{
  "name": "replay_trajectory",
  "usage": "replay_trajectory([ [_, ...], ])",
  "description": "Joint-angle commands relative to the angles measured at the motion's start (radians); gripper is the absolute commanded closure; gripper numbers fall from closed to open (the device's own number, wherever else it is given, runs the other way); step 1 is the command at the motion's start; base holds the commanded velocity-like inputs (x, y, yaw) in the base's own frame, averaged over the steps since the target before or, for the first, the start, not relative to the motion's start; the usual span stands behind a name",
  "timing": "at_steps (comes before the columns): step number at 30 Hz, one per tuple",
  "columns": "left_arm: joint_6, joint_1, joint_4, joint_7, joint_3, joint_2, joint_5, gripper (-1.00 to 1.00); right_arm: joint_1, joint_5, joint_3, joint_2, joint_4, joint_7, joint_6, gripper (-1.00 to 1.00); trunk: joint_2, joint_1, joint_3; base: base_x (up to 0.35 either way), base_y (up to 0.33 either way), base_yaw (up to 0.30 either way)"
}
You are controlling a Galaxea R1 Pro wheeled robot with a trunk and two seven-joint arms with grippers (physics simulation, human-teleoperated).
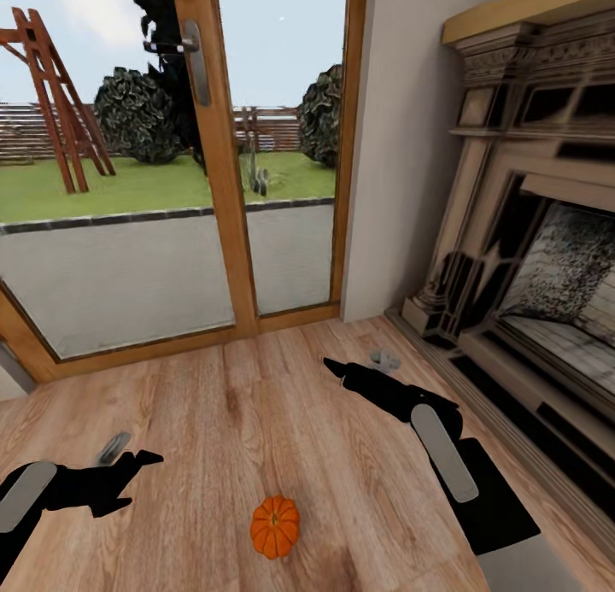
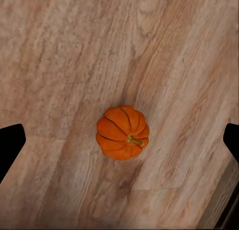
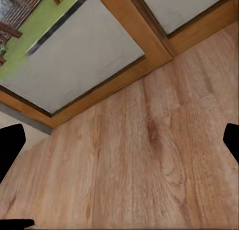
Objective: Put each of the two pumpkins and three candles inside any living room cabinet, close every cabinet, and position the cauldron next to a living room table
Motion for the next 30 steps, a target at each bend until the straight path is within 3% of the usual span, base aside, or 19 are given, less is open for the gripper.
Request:
replay_trajectory([
  [1, 0.001, -0.001, 0.008, -0.026, 0.001, 0.001, 0.006, -1.0, 0.0, -0.014, 0.001, -0.013, -0.002, 0.0, 0.006, -1.0, 0.0, 0.0, -0.001, 0.0, 0.0, 0.0],
  [5, -0.013, -0.002, 0.026, -0.113, -0.001, 0.007, -0.002, -1.0, 0.0, -0.06, 0.0, -0.031, -0.011, 0.002, 0.011, -1.0, 0.0, 0.0, -0.001, 0.0, 0.0, 0.0],
  [14, -0.066, -0.002, 0.06, -0.132, 0.0, 0.002, -0.003, -1.0, 0.042, -0.071, -0.005, -0.039, -0.129, 0.001, 0.015, -1.0, 0.0, 0.0, -0.001, 0.0, 0.0, 0.0],
  [19, -0.09, -0.002, 0.073, -0.144, 0.001, 0.001, -0.001, -1.0, 0.046, -0.074, -0.004, -0.039, -0.138, 0.002, 0.015, -1.0, -0.015, 0.009, -0.019, 0.0, 0.0, 0.0],
  [22, -0.095, -0.002, 0.076, -0.207, -0.001, 0.004, -0.003, -1.0, 0.046, -0.079, -0.004, -0.039, -0.14, 0.002, 0.015, -1.0, -0.016, 0.01, -0.03, 0.0, 0.0, 0.0],
  [25, -0.117, -0.002, 0.105, -0.257, -0.003, 0.007, -0.004, -1.0, 0.046, -0.108, -0.004, -0.039, -0.14, 0.003, 0.015, -1.0, -0.016, 0.011, -0.042, 0.0, 0.0, 0.0],
  [30, -0.144, -0.002, 0.125, -0.275, -0.009, 0.006, -0.004, -1.0, 0.046, -0.139, -0.004, -0.039, -0.141, 0.005, 0.015, -1.0, -0.017, 0.014, -0.061, 0.0, 0.0, 0.0],
])
